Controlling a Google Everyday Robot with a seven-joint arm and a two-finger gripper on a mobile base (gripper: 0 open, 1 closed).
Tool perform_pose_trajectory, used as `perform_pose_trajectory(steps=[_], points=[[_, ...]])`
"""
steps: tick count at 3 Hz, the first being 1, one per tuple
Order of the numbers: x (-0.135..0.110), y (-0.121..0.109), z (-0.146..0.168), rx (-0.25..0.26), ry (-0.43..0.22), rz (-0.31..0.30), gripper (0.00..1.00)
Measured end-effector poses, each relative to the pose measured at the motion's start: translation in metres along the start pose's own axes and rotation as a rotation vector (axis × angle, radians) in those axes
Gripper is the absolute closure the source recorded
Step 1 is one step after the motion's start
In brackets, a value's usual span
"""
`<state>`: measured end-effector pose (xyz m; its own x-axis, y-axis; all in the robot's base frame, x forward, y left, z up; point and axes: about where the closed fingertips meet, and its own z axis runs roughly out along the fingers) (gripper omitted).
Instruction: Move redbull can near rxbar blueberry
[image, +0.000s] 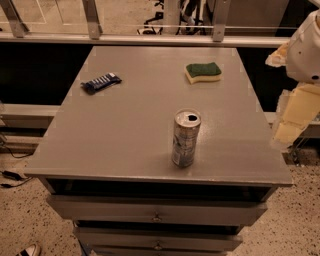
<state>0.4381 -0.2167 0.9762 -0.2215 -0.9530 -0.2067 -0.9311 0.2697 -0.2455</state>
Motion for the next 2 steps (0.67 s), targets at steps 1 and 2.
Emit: perform_pose_trajectory(steps=[1,2], points=[[0.0,0.0,0.0,0.0,0.0,0.0,0.0],[0.0009,0.0049,0.0067,-0.027,-0.046,0.022,0.0]])
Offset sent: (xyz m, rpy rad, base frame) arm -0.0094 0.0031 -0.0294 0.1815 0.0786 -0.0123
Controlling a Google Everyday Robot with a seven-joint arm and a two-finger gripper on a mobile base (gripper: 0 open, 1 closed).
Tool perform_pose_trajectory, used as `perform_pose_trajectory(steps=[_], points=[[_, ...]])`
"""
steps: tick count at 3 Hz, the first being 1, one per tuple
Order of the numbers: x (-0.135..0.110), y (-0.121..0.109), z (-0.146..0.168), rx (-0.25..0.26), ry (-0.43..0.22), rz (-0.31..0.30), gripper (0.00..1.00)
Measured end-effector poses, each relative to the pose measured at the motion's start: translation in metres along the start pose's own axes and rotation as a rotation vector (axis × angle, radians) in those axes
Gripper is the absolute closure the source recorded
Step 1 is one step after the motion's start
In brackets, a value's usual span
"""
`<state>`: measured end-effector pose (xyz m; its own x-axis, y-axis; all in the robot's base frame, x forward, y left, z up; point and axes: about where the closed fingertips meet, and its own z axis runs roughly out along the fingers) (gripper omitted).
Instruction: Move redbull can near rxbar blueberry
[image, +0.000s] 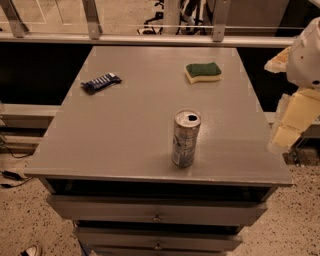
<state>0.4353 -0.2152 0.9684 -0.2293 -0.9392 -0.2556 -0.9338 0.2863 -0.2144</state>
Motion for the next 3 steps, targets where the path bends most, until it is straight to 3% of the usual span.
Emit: perform_pose_trajectory(steps=[1,2,3], points=[[-0.004,0.013,0.029,-0.062,-0.125,0.068,0.0],[-0.042,0.028,0.062,-0.127,-0.349,0.138,0.0],[-0.076,0.031,0.083,-0.149,-0.483,0.16,0.0]])
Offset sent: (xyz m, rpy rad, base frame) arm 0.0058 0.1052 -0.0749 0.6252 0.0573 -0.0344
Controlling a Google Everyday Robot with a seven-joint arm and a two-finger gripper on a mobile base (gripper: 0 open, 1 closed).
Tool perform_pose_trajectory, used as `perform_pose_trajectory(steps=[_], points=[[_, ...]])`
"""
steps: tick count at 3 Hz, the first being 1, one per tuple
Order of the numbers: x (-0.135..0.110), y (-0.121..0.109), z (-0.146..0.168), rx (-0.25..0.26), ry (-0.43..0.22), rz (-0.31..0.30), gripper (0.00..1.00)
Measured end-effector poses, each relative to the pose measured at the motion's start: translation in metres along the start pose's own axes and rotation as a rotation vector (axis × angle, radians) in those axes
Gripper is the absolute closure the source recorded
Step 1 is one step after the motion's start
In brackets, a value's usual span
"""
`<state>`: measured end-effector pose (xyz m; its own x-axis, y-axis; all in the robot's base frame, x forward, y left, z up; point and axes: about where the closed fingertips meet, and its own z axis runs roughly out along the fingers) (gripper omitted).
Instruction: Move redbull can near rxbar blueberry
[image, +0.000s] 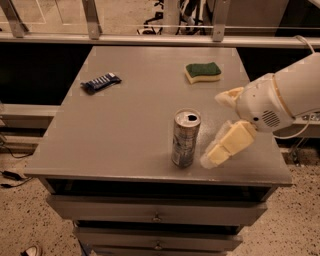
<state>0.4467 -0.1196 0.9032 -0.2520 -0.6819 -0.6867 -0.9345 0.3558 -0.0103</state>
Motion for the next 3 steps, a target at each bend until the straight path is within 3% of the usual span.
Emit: perform_pose_trajectory(steps=[1,2,3], points=[[-0.03,0.016,0.041,-0.062,-0.184,0.013,0.0],[-0.04,0.027,0.055,-0.095,-0.273,0.032,0.0],[-0.047,0.037,0.063,-0.118,-0.346,0.047,0.23]])
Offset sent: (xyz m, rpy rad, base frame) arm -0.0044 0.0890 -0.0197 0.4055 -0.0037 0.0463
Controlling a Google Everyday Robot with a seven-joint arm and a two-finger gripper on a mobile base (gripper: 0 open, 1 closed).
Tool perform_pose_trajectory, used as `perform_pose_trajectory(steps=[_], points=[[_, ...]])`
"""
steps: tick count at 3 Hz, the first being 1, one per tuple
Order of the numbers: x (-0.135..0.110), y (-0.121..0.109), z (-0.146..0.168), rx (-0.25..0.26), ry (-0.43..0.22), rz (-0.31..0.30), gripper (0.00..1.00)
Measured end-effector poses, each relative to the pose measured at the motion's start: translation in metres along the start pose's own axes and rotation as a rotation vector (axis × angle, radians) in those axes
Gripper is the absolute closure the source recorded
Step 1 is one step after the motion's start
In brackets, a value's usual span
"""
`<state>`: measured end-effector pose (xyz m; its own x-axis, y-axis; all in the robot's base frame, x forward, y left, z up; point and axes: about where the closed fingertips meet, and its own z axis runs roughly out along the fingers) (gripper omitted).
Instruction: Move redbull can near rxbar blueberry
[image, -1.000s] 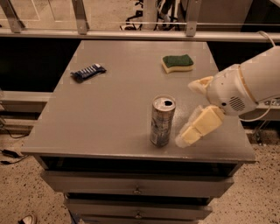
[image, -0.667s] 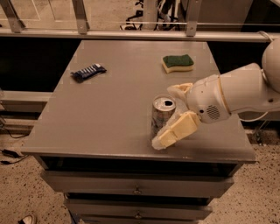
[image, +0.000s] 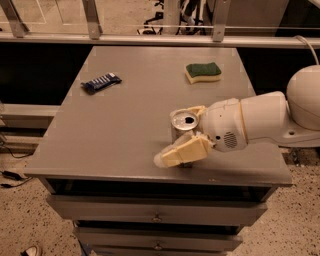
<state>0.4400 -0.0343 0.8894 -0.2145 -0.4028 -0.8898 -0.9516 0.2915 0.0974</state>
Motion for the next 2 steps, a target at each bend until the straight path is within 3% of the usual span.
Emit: perform_pose_trajectory(steps=[1,2], points=[[0.0,0.0,0.0,0.007,-0.025,0.004,0.46],[-0.003,-0.014,-0.013,0.055,-0.029,-0.011,0.7]])
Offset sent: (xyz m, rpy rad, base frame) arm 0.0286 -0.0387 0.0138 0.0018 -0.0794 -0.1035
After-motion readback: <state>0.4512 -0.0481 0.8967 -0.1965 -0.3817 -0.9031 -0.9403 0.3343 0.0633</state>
